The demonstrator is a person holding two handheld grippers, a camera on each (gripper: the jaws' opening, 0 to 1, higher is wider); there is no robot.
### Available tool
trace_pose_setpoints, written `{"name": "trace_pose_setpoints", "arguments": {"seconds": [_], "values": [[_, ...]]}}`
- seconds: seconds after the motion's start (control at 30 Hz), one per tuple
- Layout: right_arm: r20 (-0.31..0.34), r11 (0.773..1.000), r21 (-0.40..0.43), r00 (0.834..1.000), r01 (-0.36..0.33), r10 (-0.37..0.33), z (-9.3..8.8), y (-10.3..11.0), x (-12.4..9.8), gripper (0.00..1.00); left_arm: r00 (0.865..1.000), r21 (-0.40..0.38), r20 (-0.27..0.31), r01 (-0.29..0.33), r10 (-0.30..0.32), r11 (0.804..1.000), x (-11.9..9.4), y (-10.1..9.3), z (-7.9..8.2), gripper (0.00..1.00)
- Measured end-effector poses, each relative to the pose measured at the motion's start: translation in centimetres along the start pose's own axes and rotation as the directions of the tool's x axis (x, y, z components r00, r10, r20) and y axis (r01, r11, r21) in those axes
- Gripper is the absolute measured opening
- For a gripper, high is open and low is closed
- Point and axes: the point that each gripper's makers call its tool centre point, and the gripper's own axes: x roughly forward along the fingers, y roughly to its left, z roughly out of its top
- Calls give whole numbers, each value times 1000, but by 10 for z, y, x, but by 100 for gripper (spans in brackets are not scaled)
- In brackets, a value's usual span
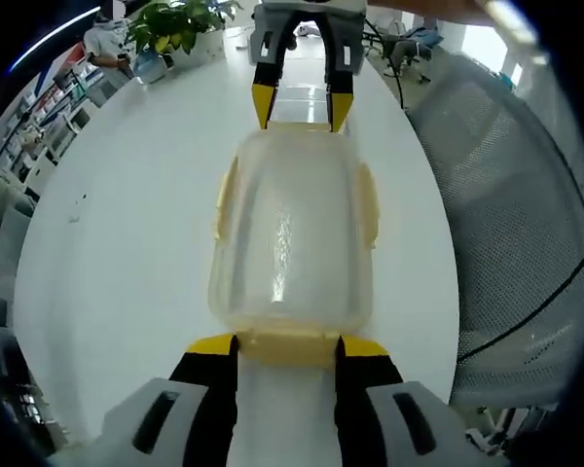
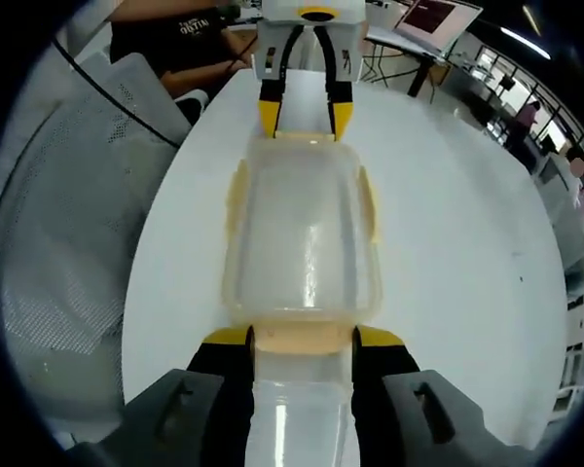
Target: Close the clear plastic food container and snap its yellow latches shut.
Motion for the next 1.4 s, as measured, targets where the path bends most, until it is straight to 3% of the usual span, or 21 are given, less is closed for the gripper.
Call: {"name": "trace_pose_setpoints", "arguments": {"seconds": [0.63, 0.97, 1.4], "values": [[19, 1000, -12, 1000, 22, -22, -7, -6, -35, 35, 999, 10, 16, -34, 34, 999, -19, 4, 32, 34], [7, 999, -7, 999, 31, -31, -34, -5, -56, 35, 998, 13, 39, -41, 41, 999, -12, 2, 66, 34], [7, 1000, 16, 1000, 23, -23, -73, 0, -77, 35, 999, 34, 25, -28, 27, 999, 3, -3, 107, 34]]}}
